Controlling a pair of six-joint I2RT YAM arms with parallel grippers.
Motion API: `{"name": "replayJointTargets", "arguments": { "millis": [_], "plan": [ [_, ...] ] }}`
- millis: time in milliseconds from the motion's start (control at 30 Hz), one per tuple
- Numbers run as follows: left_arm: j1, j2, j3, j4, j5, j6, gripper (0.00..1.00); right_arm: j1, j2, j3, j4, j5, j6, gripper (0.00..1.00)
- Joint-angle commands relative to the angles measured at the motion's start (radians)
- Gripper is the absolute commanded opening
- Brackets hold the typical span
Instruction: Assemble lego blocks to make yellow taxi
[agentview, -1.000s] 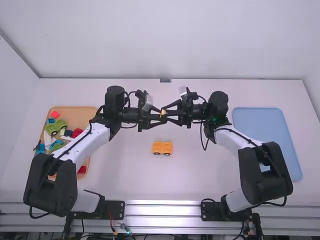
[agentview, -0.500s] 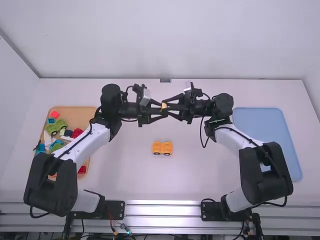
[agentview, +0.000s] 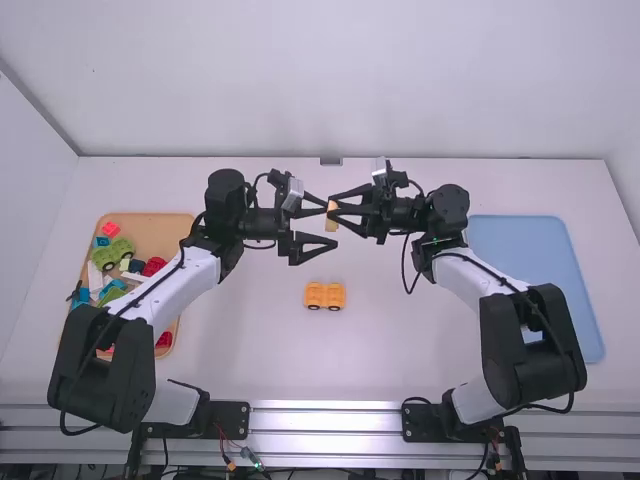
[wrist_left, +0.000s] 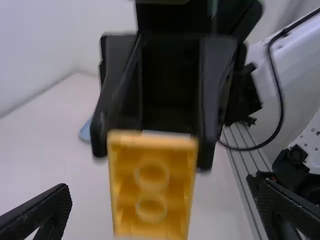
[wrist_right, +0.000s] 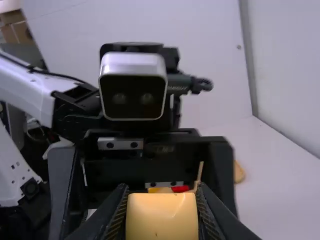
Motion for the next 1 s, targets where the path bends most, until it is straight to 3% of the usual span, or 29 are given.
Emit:
{"name": "replayJointTargets", "arguments": {
  "millis": [0,100,233,333,400,433,567,700,833,967],
  "plan": [
    [-0.003,-0.005,0.01,-0.091,-0.13,0.105,0.99,-0.05,0.006,0.003,-0.07,0.048,-0.014,0.23],
    [-0.003,-0.005,0.01,-0.208,-0.294,0.133,0.99,-0.104,-0.006,0.003,-0.343,0.15,-0.145,0.18],
    [-0.003,-0.005,0.01,-0.235,-0.394,0.133,0.99,-0.121,-0.042,0.003,-0.682,0.34,-0.299,0.15],
    [-0.003,-0.005,0.01,-0.219,-0.459,0.133,0.99,-0.085,-0.098,0.003,-1.022,0.64,-0.361,0.12],
    [-0.003,-0.005,0.01,-0.209,-0.469,0.133,0.99,-0.066,-0.113,0.003,-1.11,0.746,-0.356,0.12],
    [-0.003,-0.005,0.01,-0.193,-0.481,0.133,0.99,-0.037,-0.124,0.005,-1.214,0.892,-0.315,0.11],
    [-0.002,-0.005,0.01,-0.154,-0.492,0.133,0.99,0.043,-0.123,0.02,-1.462,1.207,-0.168,0.08],
    [-0.003,-0.005,0.01,-0.133,-0.492,0.133,0.99,0.077,-0.115,0.021,-1.565,1.237,-0.089,0.1],
    [-0.002,-0.005,0.01,-0.138,-0.492,0.133,0.99,0.098,-0.098,0.021,-1.602,1.238,0.041,0.0],
    [-0.003,-0.005,0.01,-0.152,-0.493,0.133,0.99,0.113,-0.097,0.021,-1.635,1.223,0.43,0.0]
  ]
}}
